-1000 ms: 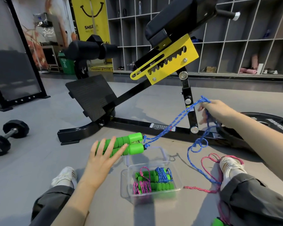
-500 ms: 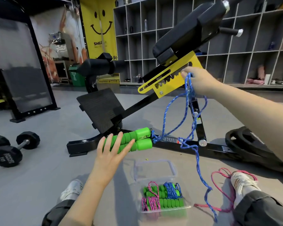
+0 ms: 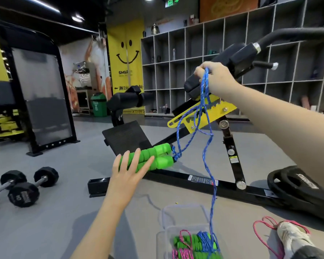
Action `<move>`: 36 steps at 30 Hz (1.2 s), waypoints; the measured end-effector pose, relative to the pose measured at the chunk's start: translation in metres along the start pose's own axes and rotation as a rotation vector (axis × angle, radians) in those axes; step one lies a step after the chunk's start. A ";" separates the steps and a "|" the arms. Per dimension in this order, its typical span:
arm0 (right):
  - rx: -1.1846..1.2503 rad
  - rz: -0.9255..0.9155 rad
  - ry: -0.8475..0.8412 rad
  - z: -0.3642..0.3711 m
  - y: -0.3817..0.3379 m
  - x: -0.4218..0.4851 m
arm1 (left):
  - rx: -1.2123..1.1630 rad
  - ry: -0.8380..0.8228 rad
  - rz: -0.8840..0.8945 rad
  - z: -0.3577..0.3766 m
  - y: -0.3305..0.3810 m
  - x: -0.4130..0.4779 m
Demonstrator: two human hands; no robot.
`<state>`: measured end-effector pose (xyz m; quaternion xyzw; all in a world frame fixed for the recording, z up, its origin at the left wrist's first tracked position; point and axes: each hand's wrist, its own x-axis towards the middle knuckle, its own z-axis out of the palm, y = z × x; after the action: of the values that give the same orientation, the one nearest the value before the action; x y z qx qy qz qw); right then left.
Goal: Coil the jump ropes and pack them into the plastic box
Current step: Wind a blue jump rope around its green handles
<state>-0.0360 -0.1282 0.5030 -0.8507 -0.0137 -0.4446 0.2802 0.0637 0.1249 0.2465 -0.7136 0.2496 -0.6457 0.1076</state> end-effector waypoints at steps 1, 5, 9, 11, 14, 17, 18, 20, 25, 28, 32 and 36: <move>-0.021 -0.060 0.029 -0.006 -0.010 0.007 | -0.002 0.011 -0.007 -0.002 -0.002 0.005; -0.148 -0.285 0.148 -0.029 -0.037 0.026 | -0.004 0.098 -0.051 -0.006 -0.012 0.023; -0.387 -0.316 0.067 -0.036 -0.005 0.021 | 0.031 0.130 -0.067 -0.004 -0.019 0.023; -0.637 -0.154 -0.113 -0.032 0.045 0.001 | 0.027 0.103 -0.056 -0.004 -0.019 0.012; -1.038 0.160 -0.628 -0.022 0.111 -0.056 | 0.007 0.075 -0.034 -0.004 -0.013 -0.005; -1.023 0.322 -1.075 0.004 0.146 -0.105 | -0.008 0.051 0.009 0.000 0.002 -0.011; -0.889 0.376 -1.128 0.014 0.148 -0.115 | -0.024 0.054 0.018 0.002 0.009 -0.010; -0.464 0.453 -1.116 0.035 0.143 -0.128 | -0.063 0.059 0.058 0.004 0.025 -0.009; 0.454 0.482 -1.071 0.079 0.117 -0.162 | -0.113 0.102 0.076 0.007 0.055 -0.008; 0.560 0.568 -1.057 0.091 0.132 -0.180 | -0.117 0.138 0.056 0.015 0.062 -0.011; 0.336 0.676 -0.963 0.069 0.170 -0.184 | -0.114 0.025 -0.038 0.023 0.050 -0.036; -0.257 0.561 -0.888 0.037 0.199 -0.179 | -0.102 -0.127 -0.105 0.026 0.048 -0.058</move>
<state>-0.0619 -0.2373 0.2574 -0.9552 0.1514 0.0515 0.2491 0.0762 0.1085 0.1692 -0.7698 0.2374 -0.5901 0.0528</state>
